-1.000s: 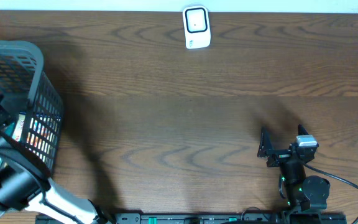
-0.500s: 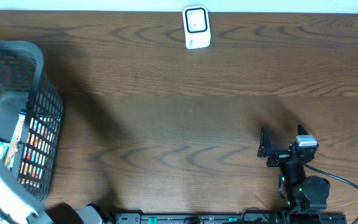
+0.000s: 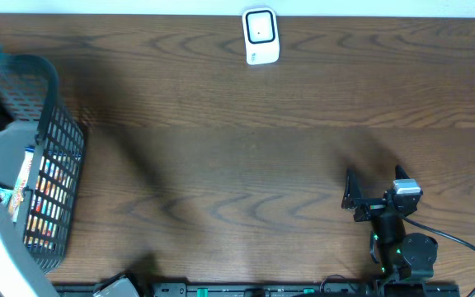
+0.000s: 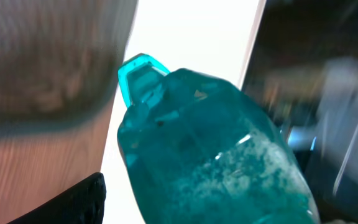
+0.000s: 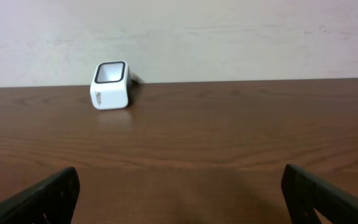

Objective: Scan the item barcode
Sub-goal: 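Lift the bottle out and carry it toward the white scanner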

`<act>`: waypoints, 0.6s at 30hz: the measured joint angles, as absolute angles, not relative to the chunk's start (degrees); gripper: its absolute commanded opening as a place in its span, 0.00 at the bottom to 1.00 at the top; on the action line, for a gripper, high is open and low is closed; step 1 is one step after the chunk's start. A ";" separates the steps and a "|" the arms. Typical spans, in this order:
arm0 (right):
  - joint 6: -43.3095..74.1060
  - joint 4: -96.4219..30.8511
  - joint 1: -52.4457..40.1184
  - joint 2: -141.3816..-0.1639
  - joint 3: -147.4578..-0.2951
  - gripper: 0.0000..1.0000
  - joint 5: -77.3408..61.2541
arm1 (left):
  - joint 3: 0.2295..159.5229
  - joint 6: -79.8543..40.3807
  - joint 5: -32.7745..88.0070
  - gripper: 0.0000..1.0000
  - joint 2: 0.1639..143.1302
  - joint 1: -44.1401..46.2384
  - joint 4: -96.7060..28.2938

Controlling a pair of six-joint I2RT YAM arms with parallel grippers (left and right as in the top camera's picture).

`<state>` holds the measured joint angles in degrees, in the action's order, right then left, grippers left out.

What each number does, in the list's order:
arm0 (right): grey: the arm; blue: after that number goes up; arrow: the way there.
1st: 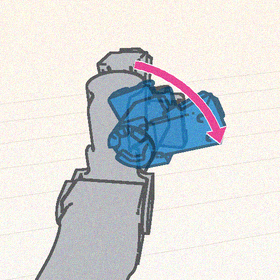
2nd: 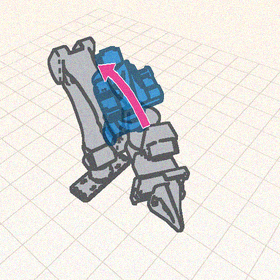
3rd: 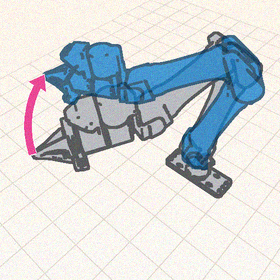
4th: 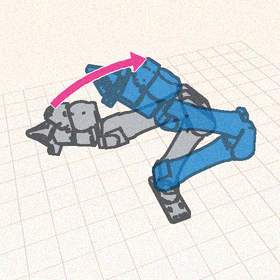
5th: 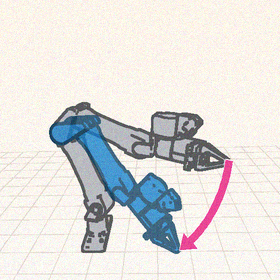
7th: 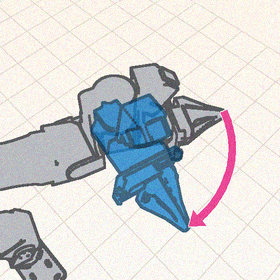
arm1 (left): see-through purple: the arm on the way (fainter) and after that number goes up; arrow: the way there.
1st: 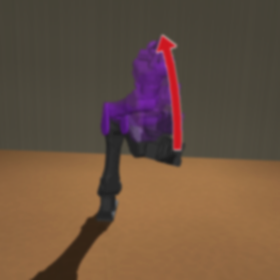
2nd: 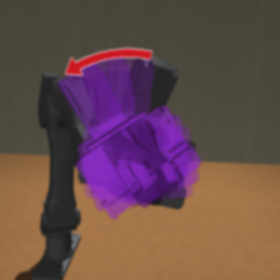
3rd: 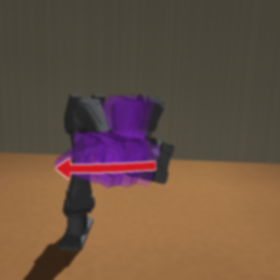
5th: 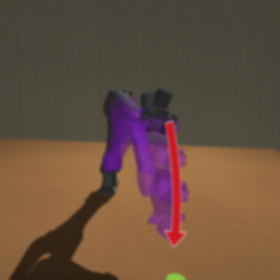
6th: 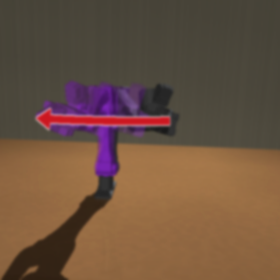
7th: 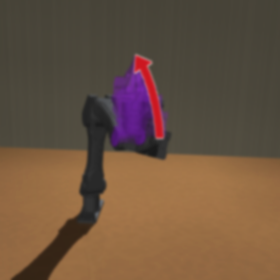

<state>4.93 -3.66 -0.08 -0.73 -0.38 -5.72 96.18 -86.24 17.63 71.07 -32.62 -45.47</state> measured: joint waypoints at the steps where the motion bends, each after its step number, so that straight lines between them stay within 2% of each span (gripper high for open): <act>1: 4.91 -3.66 -0.08 -0.73 -0.38 0.99 -5.72 | 96.18 -86.21 18.90 0.46 71.42 -30.11 -45.47; 7: 4.91 -3.66 -0.08 -0.73 -0.38 0.99 -5.72 | 96.18 -85.21 21.71 0.46 73.36 -14.92 -45.41; 18: 4.93 -3.66 -0.08 -0.73 -0.38 0.99 -5.69 | 96.18 -77.32 14.28 0.46 84.84 9.15 -47.99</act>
<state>4.93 -3.66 -0.08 -0.73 -0.38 -5.69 96.18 -77.32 14.28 84.84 9.15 -47.99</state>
